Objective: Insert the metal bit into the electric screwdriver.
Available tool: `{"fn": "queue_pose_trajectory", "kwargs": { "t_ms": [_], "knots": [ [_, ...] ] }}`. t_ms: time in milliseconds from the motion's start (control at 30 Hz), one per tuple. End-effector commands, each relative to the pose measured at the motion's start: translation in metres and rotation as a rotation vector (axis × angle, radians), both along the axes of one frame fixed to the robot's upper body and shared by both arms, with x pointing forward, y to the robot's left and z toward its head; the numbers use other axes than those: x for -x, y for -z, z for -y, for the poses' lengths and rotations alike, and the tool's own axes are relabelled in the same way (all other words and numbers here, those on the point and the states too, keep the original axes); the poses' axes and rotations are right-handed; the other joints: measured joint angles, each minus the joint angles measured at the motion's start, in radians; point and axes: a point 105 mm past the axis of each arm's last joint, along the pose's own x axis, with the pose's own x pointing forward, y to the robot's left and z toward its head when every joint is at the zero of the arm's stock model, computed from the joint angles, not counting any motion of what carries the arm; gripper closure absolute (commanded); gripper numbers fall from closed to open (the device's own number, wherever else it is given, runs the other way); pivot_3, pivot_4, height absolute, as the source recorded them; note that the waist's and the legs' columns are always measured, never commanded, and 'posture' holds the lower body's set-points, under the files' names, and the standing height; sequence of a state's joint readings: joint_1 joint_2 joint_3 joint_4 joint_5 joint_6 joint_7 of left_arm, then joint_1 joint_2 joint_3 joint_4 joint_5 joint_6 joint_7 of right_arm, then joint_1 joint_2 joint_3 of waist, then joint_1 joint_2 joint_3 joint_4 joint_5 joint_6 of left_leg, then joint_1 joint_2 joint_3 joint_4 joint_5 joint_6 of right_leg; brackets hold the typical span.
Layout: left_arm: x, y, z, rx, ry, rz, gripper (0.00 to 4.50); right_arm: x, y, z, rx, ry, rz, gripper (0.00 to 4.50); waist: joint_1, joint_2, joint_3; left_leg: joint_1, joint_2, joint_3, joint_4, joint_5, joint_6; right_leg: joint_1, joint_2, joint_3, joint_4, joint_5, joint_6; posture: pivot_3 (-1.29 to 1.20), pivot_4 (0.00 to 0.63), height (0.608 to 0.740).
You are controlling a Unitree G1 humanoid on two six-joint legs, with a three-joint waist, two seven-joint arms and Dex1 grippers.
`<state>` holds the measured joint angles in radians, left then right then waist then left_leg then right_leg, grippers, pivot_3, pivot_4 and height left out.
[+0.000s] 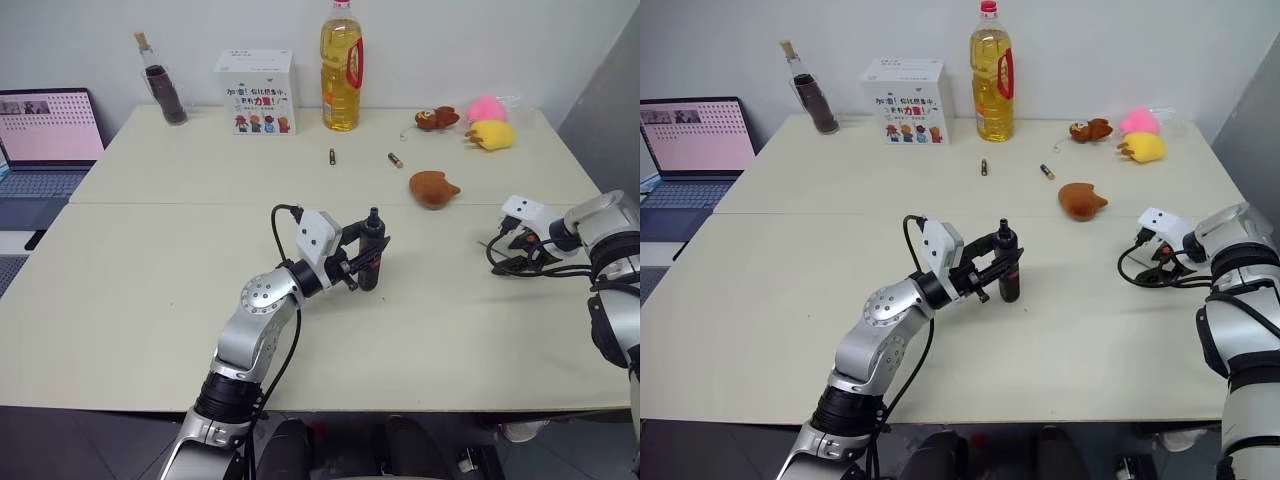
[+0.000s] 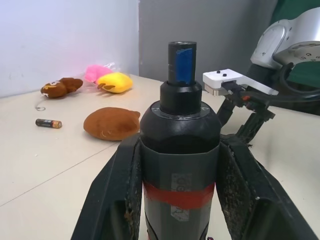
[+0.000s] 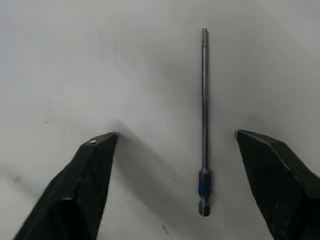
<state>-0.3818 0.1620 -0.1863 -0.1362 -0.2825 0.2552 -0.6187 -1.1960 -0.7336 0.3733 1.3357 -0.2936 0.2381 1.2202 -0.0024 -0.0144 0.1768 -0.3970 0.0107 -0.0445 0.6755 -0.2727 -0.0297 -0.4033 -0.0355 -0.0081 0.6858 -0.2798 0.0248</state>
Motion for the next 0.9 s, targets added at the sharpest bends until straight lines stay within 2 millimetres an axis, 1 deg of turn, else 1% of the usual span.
{"fn": "queue_pose_trajectory", "kwargs": {
  "t_ms": [33,133,233,267,300,400,433,633,700,800,867,900],
  "knots": [
    [0.004,-0.002,0.004,-0.006,0.016,0.002,2.81,-0.003,0.0,-0.002,0.015,0.004,0.012,1.67,0.0,0.0,0.0,0.0,0.0,0.0,0.0,0.0,0.0,0.0,0.0,0.0,0.0,0.0,0.0,0.0,0.15,0.74],
    [0.003,-0.003,0.003,-0.004,0.01,0.002,2.81,-0.004,0.002,-0.001,0.028,0.005,0.015,2.24,0.0,0.0,0.0,0.0,0.0,0.0,0.0,0.0,0.0,0.0,0.0,0.0,0.0,0.0,0.0,0.0,0.15,0.74],
    [0.002,-0.004,0.003,-0.003,0.007,0.001,2.81,-0.002,0.003,0.001,0.043,-0.001,0.007,3.1,0.0,0.0,0.0,0.0,0.0,0.0,0.0,0.0,0.0,0.0,0.0,0.0,0.0,0.0,0.0,0.0,0.15,0.74],
    [0.003,-0.004,0.002,-0.003,0.006,0.001,2.81,-0.002,0.004,0.002,0.048,0.001,0.007,3.31,0.0,0.0,0.0,0.0,0.0,0.0,0.0,0.0,0.0,0.0,0.0,0.0,0.0,0.0,0.0,0.0,0.15,0.74],
    [0.003,-0.004,0.002,-0.003,0.005,0.0,2.81,-0.002,0.004,0.003,0.05,0.003,0.008,3.65,0.0,0.0,0.0,0.0,0.0,0.0,0.0,0.0,0.0,0.0,0.0,0.0,0.0,0.0,0.0,0.0,0.15,0.74],
    [0.003,-0.004,0.002,-0.004,0.003,0.0,2.81,-0.002,0.004,0.005,0.064,0.006,0.013,4.37,0.0,0.0,0.0,0.0,0.0,0.0,0.0,0.0,0.0,0.001,0.0,0.0,0.0,0.0,0.0,0.0,0.15,0.74],
    [0.003,-0.004,0.002,-0.004,0.003,0.0,2.81,-0.002,0.003,0.005,0.068,0.006,0.015,4.47,0.0,0.0,0.0,0.0,0.0,0.0,0.0,0.0,0.0,0.001,0.0,0.0,0.0,0.0,0.0,0.0,0.15,0.74],
    [0.001,-0.005,0.005,-0.001,0.005,0.003,2.81,-0.001,0.002,0.006,0.068,0.002,0.013,4.47,0.0,0.0,0.0,0.0,0.0,0.0,0.0,0.0,0.0,0.001,0.0,0.0,0.0,0.0,0.001,0.0,0.15,0.74],
    [0.001,-0.005,0.007,0.001,0.009,0.005,2.81,-0.002,-0.001,0.006,0.052,0.003,0.022,4.47,0.0,0.0,0.0,0.0,0.0,0.0,0.0,0.0,0.0,0.001,0.0,0.0,0.0,0.0,0.001,0.0,0.15,0.74],
    [0.0,-0.006,0.01,0.003,0.017,0.009,2.81,-0.012,-0.019,-0.003,-0.015,-0.01,0.116,4.47,0.0,0.0,0.0,0.0,0.0,0.0,0.0,0.0,0.0,0.0,0.0,0.0,0.0,0.0,0.001,0.0,0.15,0.74],
    [-0.001,-0.006,0.01,0.004,0.017,0.01,2.81,-0.022,-0.038,-0.023,-0.165,-0.005,0.184,4.47,0.0,0.0,0.0,0.0,0.0,0.001,0.0,0.0,0.0,0.0,0.0,0.001,0.0,0.0,0.001,0.0,0.15,0.74],
    [-0.002,-0.006,0.01,0.004,0.017,0.01,2.81,-0.025,-0.046,-0.029,-0.217,-0.003,0.209,4.47,0.0,0.0,0.0,0.0,0.0,0.001,0.0,0.0,0.0,0.0,0.0,0.001,0.0,0.0,0.001,0.0,0.15,0.74]
  ]
}}
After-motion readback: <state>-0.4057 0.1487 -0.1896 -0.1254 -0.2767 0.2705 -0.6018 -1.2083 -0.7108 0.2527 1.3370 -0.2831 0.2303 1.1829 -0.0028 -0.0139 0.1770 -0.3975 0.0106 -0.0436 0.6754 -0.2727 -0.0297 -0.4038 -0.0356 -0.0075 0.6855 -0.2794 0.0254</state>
